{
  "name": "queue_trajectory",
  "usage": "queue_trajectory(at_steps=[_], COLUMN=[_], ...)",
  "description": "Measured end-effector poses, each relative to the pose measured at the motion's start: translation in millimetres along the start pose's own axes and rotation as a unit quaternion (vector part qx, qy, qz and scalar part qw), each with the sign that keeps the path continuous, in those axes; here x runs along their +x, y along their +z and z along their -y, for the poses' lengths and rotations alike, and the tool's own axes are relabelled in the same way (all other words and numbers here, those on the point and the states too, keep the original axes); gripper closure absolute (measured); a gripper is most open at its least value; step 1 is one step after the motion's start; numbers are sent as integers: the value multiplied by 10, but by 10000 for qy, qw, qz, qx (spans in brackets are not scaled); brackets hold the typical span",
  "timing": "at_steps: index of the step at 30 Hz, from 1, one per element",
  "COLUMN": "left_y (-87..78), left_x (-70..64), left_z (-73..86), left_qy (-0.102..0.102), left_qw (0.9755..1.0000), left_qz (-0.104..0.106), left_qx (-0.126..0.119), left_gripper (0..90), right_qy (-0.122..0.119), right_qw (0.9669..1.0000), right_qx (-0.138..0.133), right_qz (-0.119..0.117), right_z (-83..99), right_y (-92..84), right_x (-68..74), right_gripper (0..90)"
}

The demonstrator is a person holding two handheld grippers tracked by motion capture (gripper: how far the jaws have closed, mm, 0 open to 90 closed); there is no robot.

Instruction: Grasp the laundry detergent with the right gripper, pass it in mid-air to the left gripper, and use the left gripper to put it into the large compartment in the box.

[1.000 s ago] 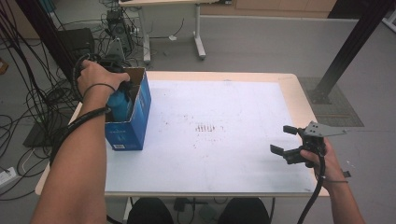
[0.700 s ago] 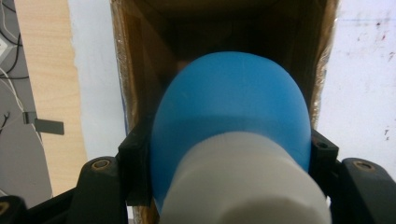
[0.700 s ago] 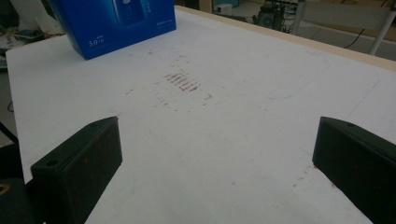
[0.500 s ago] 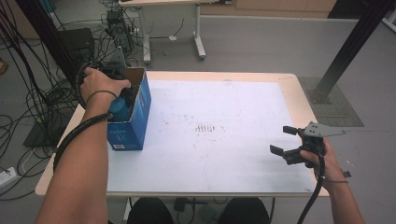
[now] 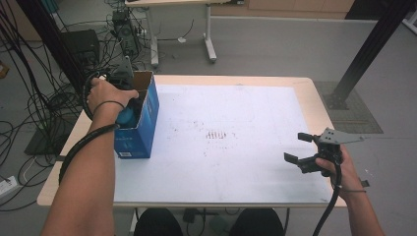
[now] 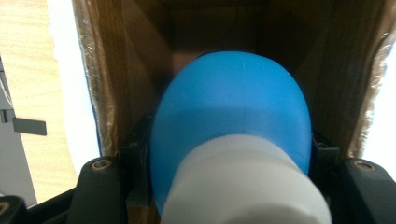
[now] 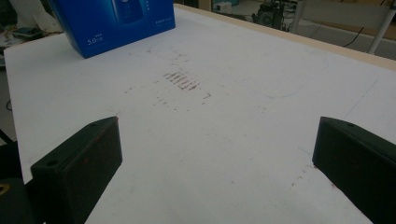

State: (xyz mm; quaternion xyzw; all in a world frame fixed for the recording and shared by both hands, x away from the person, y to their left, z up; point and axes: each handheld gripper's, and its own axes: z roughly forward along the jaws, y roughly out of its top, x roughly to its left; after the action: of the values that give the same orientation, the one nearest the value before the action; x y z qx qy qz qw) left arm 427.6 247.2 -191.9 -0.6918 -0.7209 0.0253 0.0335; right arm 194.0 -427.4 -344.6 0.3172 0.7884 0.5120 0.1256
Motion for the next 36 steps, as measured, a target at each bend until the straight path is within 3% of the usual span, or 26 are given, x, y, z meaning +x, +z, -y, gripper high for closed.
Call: queue_trajectory(at_steps=[36], left_y=[51], left_x=[15], left_z=[-3], left_qy=[-21], left_qw=[10000], left_qz=[28], left_qx=[44], left_gripper=[373], right_qy=[25], right_qw=[10000], right_qx=[0], right_qz=[-2], right_z=[21], right_y=[20], right_x=[-3], right_gripper=[17])
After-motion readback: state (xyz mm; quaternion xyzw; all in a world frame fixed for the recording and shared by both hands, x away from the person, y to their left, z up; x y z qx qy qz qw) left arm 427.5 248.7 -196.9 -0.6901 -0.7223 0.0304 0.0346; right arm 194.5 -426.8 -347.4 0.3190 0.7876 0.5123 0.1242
